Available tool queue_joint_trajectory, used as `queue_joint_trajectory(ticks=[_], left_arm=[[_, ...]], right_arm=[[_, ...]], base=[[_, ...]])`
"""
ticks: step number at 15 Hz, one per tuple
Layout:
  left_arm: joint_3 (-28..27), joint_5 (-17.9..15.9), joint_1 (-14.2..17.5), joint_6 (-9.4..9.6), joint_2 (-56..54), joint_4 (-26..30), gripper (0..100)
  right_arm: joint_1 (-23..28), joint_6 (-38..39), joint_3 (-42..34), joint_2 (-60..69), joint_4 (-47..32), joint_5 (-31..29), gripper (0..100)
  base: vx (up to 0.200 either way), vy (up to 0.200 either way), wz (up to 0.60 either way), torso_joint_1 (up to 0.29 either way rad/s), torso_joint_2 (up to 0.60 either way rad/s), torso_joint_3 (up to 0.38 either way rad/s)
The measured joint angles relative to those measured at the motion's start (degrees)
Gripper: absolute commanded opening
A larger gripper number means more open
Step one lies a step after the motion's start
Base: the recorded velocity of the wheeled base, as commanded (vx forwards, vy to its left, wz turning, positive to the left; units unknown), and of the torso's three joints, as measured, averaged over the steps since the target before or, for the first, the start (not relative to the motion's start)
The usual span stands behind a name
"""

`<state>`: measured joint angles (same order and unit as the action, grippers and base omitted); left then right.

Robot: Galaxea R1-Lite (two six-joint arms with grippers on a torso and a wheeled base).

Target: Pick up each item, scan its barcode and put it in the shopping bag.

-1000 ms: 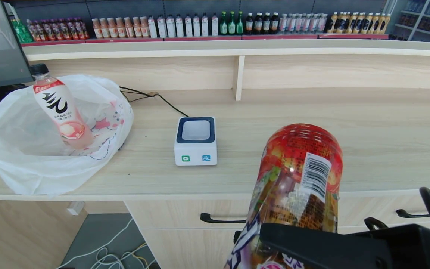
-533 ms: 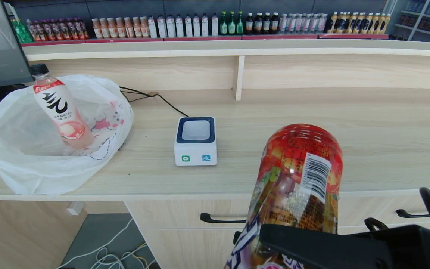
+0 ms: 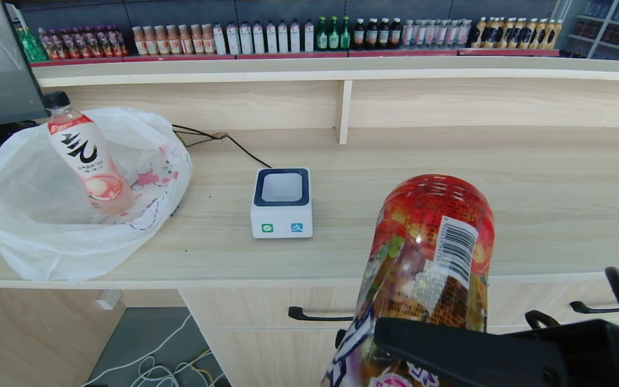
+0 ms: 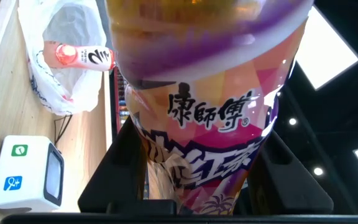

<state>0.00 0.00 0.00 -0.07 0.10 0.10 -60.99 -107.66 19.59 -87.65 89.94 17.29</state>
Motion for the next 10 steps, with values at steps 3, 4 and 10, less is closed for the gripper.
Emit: queue_joint_trajectory(ticks=[3, 4, 10], left_arm=[[0.0, 0.0, 0.0, 0.0, 0.0, 0.0, 100], [0.0, 0.0, 0.0, 0.0, 0.0, 0.0, 100], [0.0, 0.0, 0.0, 0.0, 0.0, 0.0, 100]], right_arm=[[0.0, 0.0, 0.0, 0.0, 0.0, 0.0, 0], [0.0, 0.0, 0.0, 0.0, 0.0, 0.0, 0], [0.1, 1.2, 0.0, 1.4, 0.0, 0.0, 0]], base=[[0.0, 0.0, 0.0, 0.0, 0.0, 0.0], [0.0, 0.0, 0.0, 0.0, 0.0, 0.0], [0.0, 0.0, 0.0, 0.0, 0.0, 0.0]])
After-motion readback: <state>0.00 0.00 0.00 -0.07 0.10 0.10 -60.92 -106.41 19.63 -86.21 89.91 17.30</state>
